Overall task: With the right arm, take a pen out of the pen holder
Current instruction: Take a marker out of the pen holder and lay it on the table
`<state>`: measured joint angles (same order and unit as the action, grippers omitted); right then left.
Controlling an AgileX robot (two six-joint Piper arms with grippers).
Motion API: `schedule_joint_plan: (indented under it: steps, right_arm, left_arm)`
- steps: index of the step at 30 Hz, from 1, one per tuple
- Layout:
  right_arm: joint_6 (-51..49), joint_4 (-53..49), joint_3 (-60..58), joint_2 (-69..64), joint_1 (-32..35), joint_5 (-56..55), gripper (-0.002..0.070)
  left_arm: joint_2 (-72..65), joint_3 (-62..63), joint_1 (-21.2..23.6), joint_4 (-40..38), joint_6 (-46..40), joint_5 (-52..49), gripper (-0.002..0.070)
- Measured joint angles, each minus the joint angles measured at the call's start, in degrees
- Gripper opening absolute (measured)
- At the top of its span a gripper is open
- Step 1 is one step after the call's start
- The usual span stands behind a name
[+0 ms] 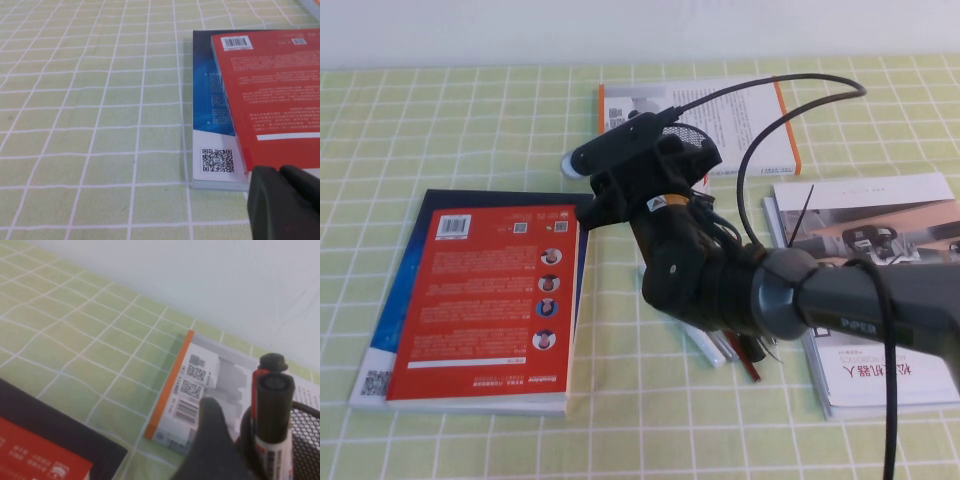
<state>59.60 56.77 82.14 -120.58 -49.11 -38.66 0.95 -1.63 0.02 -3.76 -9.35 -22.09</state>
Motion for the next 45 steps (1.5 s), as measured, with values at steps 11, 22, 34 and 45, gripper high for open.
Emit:
schedule_joint_plan:
  steps: [11, 22, 34, 45]
  right_arm:
    - [0.1, 0.2, 2.0, -1.0, 2.2, 2.2, 0.0382]
    - [5.5, 0.2, 6.8, -4.2, 2.8, 4.8, 0.0371]
    - [5.9, 0.7, 7.1, -4.9, 3.9, 5.0, 0.0288]
    - [6.0, 0.7, 7.1, -4.9, 3.9, 5.0, 0.0179]
  left_arm:
    - [0.0, 0.0, 0.0, 0.0, 0.0, 0.0, -0.0005]
    - [0.0, 0.0, 0.0, 0.0, 0.0, 0.0, -0.0005]
    - [0.0, 0.0, 0.0, 0.0, 0.0, 0.0, -0.0005]
    - [0.0, 0.0, 0.0, 0.0, 0.0, 0.0, -0.0005]
